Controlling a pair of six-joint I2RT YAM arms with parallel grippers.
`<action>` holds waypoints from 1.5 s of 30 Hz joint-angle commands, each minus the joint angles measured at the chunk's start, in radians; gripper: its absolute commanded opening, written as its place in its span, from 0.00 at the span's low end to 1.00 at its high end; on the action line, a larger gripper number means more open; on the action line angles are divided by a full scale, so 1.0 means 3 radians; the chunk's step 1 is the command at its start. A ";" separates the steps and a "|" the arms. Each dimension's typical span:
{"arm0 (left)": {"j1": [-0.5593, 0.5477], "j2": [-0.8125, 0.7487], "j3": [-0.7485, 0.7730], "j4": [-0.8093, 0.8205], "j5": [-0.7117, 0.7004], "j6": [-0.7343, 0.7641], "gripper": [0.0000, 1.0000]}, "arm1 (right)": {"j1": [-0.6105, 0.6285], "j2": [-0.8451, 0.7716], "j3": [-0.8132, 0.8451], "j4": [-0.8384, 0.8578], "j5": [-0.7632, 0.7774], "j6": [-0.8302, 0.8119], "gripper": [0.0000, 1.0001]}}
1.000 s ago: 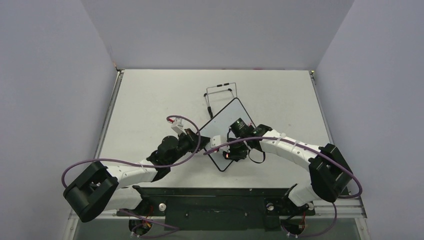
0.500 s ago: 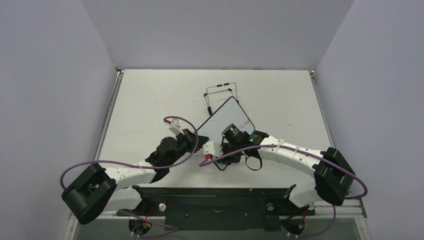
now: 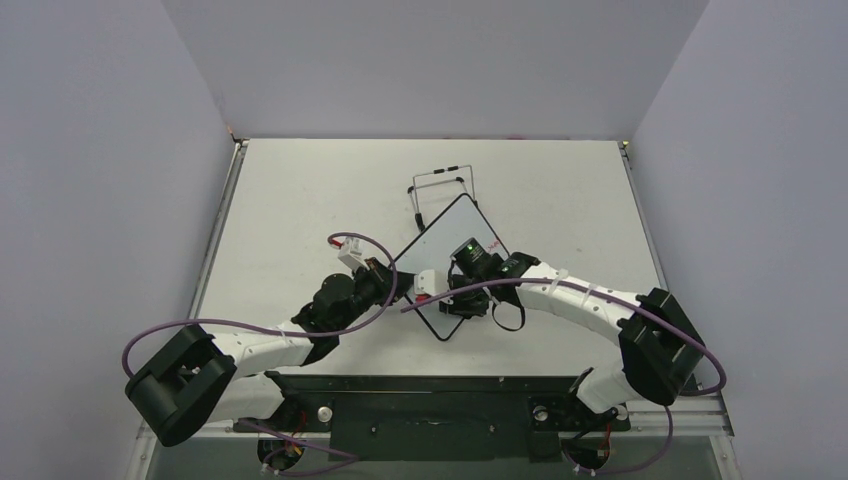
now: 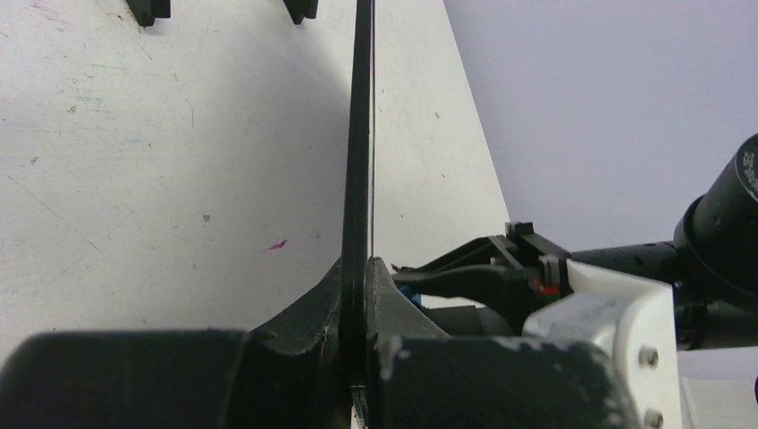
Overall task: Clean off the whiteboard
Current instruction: Erase the whiteboard at the center of the board.
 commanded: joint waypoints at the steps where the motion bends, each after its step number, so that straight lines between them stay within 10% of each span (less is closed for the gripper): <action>1: 0.0000 -0.0060 0.0084 0.0772 0.0156 -0.0145 0.00 | 0.0231 -0.0011 0.0035 -0.0160 -0.0198 -0.0195 0.00; 11: 0.0001 -0.0053 0.0074 0.0797 0.0156 -0.0149 0.00 | 0.0016 0.0061 0.0302 0.0408 0.0169 0.0415 0.00; 45: 0.0041 -0.0015 0.0008 0.0986 0.0287 -0.0175 0.00 | -0.0112 0.0069 0.0005 -0.0190 -0.0192 -0.0242 0.00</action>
